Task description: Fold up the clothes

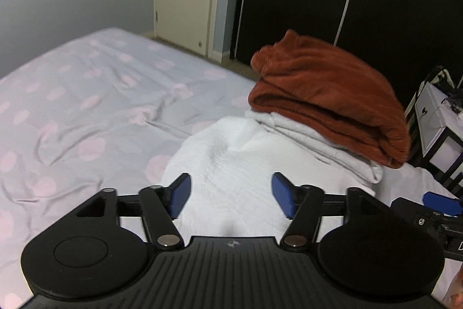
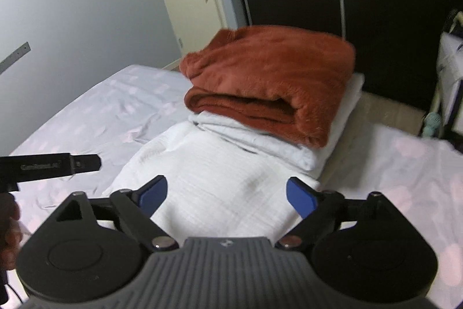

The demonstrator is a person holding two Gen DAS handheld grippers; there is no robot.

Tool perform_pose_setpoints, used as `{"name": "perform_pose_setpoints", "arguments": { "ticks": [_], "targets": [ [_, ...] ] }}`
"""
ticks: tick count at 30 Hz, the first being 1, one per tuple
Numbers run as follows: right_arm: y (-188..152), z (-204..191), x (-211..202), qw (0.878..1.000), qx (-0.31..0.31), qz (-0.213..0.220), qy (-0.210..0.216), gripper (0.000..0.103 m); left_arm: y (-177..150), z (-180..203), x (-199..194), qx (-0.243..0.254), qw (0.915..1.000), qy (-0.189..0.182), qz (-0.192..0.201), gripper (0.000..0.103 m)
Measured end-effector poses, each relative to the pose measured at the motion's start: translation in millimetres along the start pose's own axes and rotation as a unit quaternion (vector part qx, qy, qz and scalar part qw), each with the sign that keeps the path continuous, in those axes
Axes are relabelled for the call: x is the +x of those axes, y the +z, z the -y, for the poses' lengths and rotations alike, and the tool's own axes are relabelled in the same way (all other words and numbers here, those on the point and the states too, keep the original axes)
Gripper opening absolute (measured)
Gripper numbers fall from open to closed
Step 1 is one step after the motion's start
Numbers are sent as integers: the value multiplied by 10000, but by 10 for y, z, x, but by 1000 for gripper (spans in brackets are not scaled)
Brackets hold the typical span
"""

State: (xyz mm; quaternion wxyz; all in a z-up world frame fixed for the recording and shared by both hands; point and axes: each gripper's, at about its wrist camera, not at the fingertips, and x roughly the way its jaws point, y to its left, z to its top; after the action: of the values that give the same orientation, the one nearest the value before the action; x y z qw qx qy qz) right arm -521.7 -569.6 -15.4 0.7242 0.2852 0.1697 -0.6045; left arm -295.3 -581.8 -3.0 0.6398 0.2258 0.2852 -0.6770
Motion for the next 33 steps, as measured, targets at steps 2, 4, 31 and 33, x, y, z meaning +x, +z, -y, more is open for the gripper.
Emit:
{"name": "perform_pose_setpoints", "arguments": {
  "ticks": [2,4,31,33],
  "targets": [
    [-55,-79,-176,9996,-135,150,-174,93,-76,24,-152,38,9999,39,116,68],
    [-89,-152,-305,9991,-234,223,-266,93,-159,43,-288,47,9998,60,207,73],
    [-803,-257,-820,9948,-1018,-45,-30,93,-1073,332,-677,-73,9989,436,160,75],
    [-802,-218,-823,9956,-934,-67,7,93,-1094,354,-678,-107,9991,395,133,75]
  ]
}}
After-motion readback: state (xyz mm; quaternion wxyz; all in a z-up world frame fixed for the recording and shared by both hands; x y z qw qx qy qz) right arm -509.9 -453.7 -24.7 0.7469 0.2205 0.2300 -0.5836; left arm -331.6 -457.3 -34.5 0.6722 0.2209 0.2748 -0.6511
